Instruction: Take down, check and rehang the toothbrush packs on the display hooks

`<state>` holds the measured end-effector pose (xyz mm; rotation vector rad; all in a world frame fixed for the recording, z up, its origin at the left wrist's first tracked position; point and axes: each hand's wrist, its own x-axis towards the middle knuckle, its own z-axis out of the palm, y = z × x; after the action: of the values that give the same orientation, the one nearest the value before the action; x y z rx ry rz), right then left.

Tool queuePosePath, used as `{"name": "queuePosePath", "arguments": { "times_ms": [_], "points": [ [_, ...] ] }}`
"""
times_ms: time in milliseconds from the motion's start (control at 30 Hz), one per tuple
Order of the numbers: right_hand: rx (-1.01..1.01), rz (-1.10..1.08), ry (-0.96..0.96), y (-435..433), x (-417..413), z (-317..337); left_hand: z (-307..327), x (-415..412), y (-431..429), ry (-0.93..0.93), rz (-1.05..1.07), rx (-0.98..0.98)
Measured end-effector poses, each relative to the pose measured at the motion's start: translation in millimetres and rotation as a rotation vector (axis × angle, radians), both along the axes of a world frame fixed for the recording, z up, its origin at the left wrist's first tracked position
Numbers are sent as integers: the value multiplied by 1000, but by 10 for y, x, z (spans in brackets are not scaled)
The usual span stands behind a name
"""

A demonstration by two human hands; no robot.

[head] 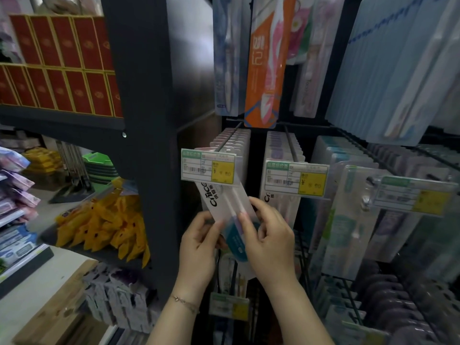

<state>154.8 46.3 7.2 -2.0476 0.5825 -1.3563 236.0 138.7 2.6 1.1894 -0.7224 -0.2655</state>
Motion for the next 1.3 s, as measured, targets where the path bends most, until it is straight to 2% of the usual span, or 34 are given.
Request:
{"name": "queuePosePath", "arguments": {
  "times_ms": [133,400,700,800,1000,1133,1200,1300],
  "points": [
    [40,1,59,17,3,-79,-10,61,-47,-32,26,66],
    [120,122,165,59,268,-95,-25,183,-117,-184,245,272],
    [151,121,163,64,376,-86,-101,293,-207,-318,294,418],
    [165,123,125,85,332,-80,-76,167,-167,-313,296,440],
    [131,47,182,153,158,-104,-125,-67,-27,-307,406,320],
    [79,-53,312,195,-7,-74,-158,-118,73,-344,482,346],
    [1,-118,424,212,-116,-58,-176,-123,132,-417,520,351],
    [-138,-211,507,221,-278,-49,-201,-151,176,-620,527,390]
  ]
}}
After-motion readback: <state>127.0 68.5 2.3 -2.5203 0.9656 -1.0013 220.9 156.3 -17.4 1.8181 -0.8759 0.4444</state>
